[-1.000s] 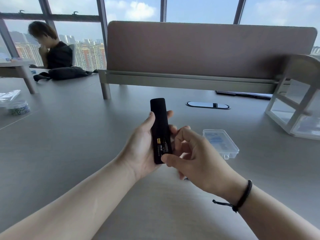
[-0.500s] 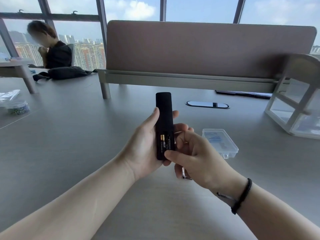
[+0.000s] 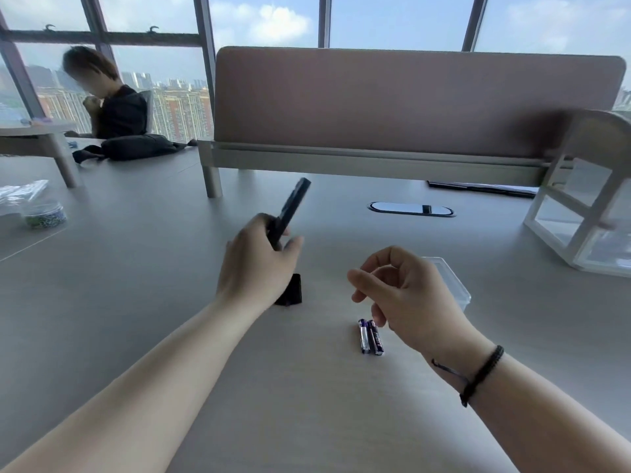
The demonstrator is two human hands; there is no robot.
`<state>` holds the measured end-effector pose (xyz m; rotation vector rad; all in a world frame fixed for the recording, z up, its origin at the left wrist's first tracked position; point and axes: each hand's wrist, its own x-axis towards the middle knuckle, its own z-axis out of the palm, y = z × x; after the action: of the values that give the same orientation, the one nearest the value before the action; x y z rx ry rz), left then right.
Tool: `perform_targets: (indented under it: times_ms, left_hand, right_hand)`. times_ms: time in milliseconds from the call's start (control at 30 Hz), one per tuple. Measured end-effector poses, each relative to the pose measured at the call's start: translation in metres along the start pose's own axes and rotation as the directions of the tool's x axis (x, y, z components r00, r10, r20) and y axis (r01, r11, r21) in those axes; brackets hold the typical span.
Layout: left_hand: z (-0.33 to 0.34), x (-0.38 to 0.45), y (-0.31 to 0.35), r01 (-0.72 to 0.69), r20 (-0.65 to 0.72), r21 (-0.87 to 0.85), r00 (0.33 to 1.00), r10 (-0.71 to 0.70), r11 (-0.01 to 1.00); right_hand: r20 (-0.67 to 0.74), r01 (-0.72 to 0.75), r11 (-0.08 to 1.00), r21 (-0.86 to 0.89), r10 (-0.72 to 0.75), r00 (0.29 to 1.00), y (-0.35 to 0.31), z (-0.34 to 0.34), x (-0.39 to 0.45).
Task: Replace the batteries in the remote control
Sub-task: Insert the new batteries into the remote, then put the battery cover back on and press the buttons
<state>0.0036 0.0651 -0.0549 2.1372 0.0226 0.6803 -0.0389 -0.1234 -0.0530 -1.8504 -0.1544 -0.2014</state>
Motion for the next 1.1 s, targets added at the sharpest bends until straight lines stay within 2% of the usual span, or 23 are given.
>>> perform_targets:
  times_ms: [100, 167, 267, 433, 500, 600, 667, 733, 800, 867, 1000, 1100]
  left_hand:
    - [0.006, -0.008, -0.008, -0.042, 0.172, 0.403, 0.985, -0.031, 0.914]
    - [0.011, -0.011, -0.008, -0.073, 0.256, 0.529, 0.963, -0.077, 0.846]
    - [0.013, -0.010, -0.008, -0.066, 0.271, 0.542, 0.957, -0.101, 0.838]
    - [0.013, -0.010, -0.007, -0.082, 0.226, 0.511, 0.973, -0.042, 0.856]
    - [0.014, -0.010, -0.007, -0.108, 0.215, 0.447, 0.977, 0.011, 0.888]
    - [0.015, -0.009, -0.006, -0.106, 0.195, 0.259, 0.979, 0.056, 0.960]
    - [0.017, -0.009, -0.004, -0.025, 0.195, 0.079, 0.981, 0.009, 0.997]
    - [0.018, -0.009, 0.000, 0.112, 0.216, -0.124, 0.973, -0.084, 0.986]
    - [0.017, -0.009, 0.005, 0.280, 0.286, -0.360, 0.941, -0.181, 0.890]
    - [0.015, -0.008, 0.009, 0.379, 0.378, -0.510, 0.905, -0.195, 0.772]
    - [0.013, -0.014, 0.017, 0.438, 0.499, -0.614, 0.860, -0.107, 0.657]
    - [0.012, -0.015, 0.019, 0.494, 0.543, -0.661, 0.834, -0.094, 0.565]
  right_hand:
    - [-0.014, 0.011, 0.999, -0.035, -0.012, 1.000, 0.002, -0.001, 0.001]
    - [-0.024, 0.020, 0.999, -0.046, -0.021, 0.999, 0.003, -0.002, 0.002]
    - [-0.026, 0.014, 0.999, -0.048, -0.015, 1.000, 0.003, -0.002, 0.004]
    - [0.000, 0.005, 0.997, -0.079, -0.005, 1.000, 0.005, -0.001, 0.003]
    - [0.004, 0.005, 0.996, -0.087, -0.004, 1.000, 0.005, -0.001, 0.003]
    - [0.006, 0.000, 0.996, -0.091, 0.001, 1.000, 0.005, -0.001, 0.003]
    - [0.008, -0.006, 0.996, -0.089, 0.007, 1.000, 0.005, -0.001, 0.003]
    - [0.013, -0.017, 0.995, -0.095, 0.019, 1.000, 0.005, -0.001, 0.003]
    - [0.015, -0.023, 0.994, -0.107, 0.024, 1.000, 0.006, -0.001, 0.003]
    - [0.015, -0.022, 0.992, -0.128, 0.024, 1.000, 0.007, -0.001, 0.003]
    - [0.036, -0.032, 0.983, -0.181, 0.039, 0.999, 0.006, 0.000, 0.000]
    - [0.097, -0.023, 0.989, -0.146, 0.037, 0.995, 0.001, 0.000, -0.004]
